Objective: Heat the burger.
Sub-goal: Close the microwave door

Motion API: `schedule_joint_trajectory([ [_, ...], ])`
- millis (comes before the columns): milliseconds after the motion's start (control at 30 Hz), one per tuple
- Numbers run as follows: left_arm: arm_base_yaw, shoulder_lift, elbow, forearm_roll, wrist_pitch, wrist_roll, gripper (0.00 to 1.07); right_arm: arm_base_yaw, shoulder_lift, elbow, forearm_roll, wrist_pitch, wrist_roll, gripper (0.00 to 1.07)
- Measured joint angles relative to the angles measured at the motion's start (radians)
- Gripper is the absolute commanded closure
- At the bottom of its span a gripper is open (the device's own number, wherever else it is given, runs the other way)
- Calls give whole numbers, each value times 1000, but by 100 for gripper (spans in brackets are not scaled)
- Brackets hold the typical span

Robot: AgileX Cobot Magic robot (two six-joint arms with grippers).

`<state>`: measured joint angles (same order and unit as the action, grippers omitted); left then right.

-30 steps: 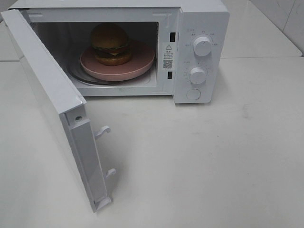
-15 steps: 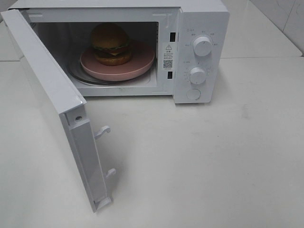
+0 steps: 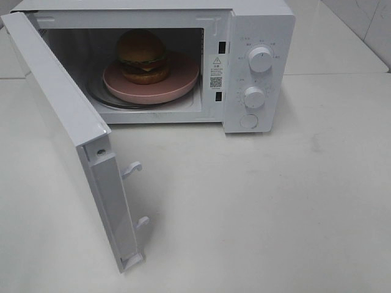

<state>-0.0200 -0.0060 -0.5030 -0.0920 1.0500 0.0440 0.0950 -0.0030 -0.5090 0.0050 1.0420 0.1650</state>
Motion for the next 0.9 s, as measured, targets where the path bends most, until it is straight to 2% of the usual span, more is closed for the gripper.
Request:
schedule_joint_trajectory([
  [500, 0, 26, -12, 36, -28, -10, 16, 0, 0, 0, 0, 0, 0, 32],
  [900, 0, 297, -15, 61, -249, -11, 16, 0, 0, 0, 0, 0, 0, 32],
])
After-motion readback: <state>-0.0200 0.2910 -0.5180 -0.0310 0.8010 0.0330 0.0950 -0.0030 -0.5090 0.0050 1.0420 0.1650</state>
